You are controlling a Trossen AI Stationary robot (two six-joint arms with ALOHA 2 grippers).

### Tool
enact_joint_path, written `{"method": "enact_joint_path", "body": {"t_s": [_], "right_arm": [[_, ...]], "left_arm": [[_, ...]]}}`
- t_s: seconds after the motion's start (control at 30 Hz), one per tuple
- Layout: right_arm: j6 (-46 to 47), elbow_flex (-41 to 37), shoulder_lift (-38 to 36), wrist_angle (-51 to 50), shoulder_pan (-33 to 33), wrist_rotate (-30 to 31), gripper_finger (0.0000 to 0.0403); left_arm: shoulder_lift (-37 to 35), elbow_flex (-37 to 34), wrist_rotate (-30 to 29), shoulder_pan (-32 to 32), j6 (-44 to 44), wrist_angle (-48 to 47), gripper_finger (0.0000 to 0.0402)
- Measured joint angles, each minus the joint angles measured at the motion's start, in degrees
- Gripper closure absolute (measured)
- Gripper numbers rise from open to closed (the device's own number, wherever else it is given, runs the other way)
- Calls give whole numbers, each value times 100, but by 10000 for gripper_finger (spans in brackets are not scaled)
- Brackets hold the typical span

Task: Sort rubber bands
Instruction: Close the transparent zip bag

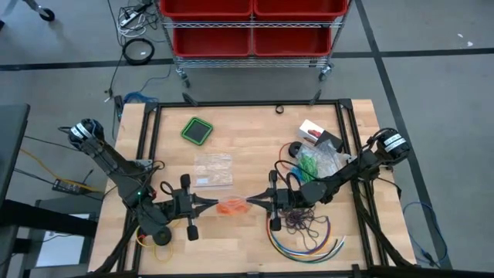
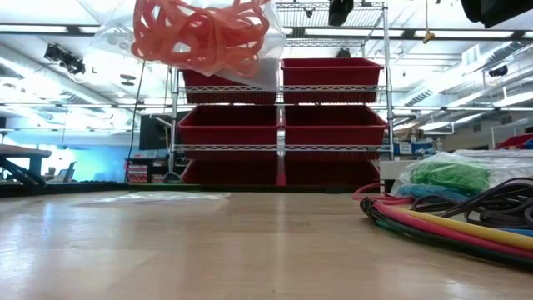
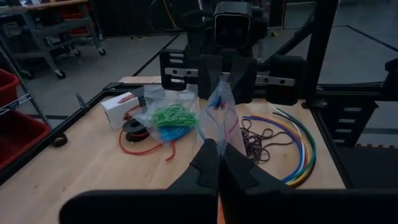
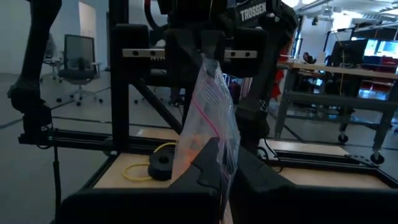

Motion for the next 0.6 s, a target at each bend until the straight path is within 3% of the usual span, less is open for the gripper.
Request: {"method": "enact_joint_path", "body": {"t_s": [0.6], "right_arm": [[-132,0,0,83,0,-44,402]], "left_arm": [[2,0,0,0,-5,-77,399]]}}
